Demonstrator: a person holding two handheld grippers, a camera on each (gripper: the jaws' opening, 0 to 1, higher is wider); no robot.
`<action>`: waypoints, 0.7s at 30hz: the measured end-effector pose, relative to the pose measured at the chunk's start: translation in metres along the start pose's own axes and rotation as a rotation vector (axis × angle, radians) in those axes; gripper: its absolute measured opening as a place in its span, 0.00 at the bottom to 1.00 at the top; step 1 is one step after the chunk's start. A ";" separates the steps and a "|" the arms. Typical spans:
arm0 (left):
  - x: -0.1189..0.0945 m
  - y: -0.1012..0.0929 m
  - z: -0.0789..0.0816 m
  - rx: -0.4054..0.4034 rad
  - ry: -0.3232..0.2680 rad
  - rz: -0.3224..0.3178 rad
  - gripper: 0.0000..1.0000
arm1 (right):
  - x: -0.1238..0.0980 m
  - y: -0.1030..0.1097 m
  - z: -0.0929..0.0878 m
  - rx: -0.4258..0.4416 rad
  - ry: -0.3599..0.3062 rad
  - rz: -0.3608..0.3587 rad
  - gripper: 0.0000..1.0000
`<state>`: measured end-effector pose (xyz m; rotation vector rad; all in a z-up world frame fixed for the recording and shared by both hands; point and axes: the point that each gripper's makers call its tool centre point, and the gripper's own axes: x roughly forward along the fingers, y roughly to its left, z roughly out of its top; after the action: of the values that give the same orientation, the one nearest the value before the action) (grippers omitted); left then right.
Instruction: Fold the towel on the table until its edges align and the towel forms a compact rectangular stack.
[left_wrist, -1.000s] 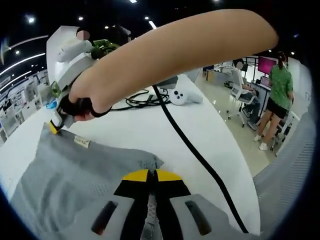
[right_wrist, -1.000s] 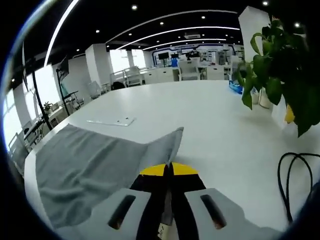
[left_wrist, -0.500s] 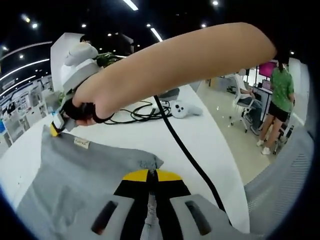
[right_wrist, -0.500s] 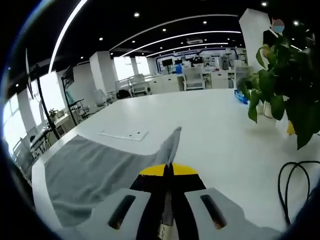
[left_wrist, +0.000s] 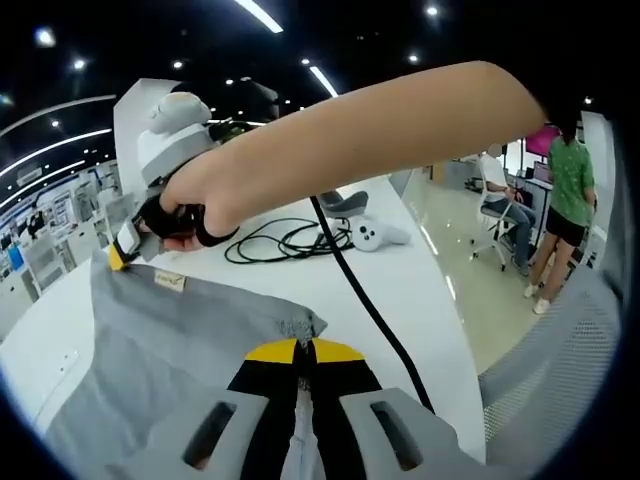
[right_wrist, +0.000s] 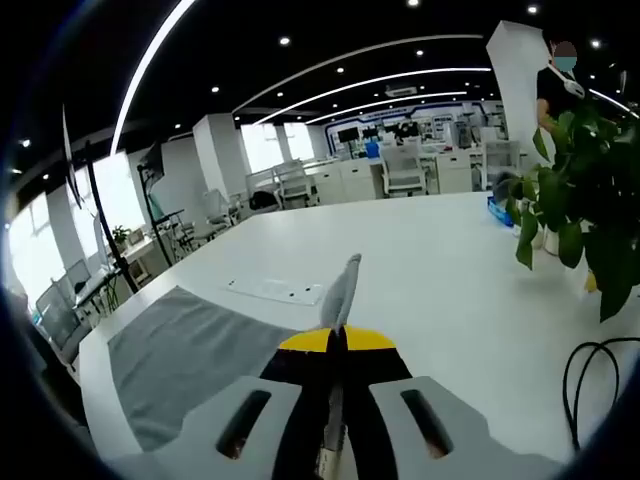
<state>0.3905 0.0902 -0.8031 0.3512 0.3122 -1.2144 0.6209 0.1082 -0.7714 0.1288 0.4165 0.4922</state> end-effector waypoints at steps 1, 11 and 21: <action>-0.002 0.001 0.001 0.001 -0.003 0.004 0.03 | 0.000 0.001 0.002 0.001 -0.003 0.001 0.00; -0.036 0.006 0.022 -0.011 -0.050 0.042 0.03 | -0.001 0.022 0.024 0.024 -0.034 0.020 0.00; -0.073 0.017 0.027 0.011 -0.063 0.092 0.03 | 0.007 0.057 0.049 0.042 -0.062 0.056 0.00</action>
<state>0.3843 0.1457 -0.7464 0.3325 0.2328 -1.1344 0.6225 0.1601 -0.7166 0.1961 0.3630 0.5336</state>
